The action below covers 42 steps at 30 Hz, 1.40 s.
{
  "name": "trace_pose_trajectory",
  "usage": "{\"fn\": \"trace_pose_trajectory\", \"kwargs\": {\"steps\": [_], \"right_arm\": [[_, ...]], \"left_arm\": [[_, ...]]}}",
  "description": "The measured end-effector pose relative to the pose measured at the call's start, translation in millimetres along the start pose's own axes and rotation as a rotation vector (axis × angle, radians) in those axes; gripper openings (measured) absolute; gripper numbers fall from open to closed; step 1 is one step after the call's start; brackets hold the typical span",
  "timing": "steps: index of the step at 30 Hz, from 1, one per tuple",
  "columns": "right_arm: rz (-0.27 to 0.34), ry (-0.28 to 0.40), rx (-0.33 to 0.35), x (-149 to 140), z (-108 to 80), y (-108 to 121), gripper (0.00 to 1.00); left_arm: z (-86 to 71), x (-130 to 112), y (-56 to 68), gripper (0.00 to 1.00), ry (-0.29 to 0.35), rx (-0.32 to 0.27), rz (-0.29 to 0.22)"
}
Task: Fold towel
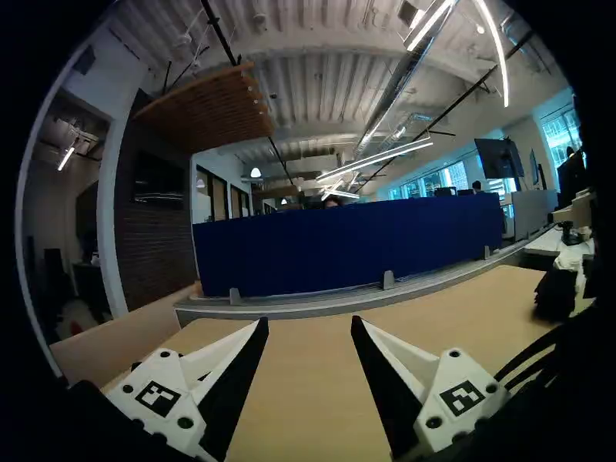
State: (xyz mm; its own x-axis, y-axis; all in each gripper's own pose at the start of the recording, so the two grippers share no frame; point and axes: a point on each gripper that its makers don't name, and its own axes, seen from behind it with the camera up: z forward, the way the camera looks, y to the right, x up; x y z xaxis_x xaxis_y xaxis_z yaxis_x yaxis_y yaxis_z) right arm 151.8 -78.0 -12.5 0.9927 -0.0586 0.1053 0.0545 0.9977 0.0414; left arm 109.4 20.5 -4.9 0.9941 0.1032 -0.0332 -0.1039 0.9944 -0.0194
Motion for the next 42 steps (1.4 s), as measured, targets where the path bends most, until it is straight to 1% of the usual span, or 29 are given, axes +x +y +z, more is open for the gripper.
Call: {"fn": "trace_pose_trajectory", "kwargs": {"steps": [5,11,17,21,29,38,42], "right_arm": [[-0.014,-0.001,-0.001,-9,5.8,-2,1.0],[-0.014,0.004,0.007,-17,10.4,-10,1.0],[-0.032,0.002,0.013,-28,14.9,-16,1.0],[-0.042,-0.007,0.019,-35,17.7,-21,1.0],[-0.046,-0.007,0.027,-39,20.2,-29,1.0],[-0.049,-0.01,0.028,-39,20.4,-34,1.0],[-0.051,-0.008,0.025,-38,20.2,-35,1.0]], "left_arm": [[-1.2,-19,0.0,0.79,0.003,0.004,0.001],[-3.3,-43,0.1,0.79,0.002,0.007,-0.024],[-3.4,-65,-7.2,0.79,0.006,0.02,-0.046],[-2.6,-78,-9.2,0.78,0.0,0.024,-0.062],[-1.2,-97,-10.8,0.78,-0.003,0.027,-0.083],[-1.9,-107,-14.6,0.79,-0.016,0.034,-0.096],[0.2,-110,-15.3,0.79,-0.022,0.029,-0.107]]}}
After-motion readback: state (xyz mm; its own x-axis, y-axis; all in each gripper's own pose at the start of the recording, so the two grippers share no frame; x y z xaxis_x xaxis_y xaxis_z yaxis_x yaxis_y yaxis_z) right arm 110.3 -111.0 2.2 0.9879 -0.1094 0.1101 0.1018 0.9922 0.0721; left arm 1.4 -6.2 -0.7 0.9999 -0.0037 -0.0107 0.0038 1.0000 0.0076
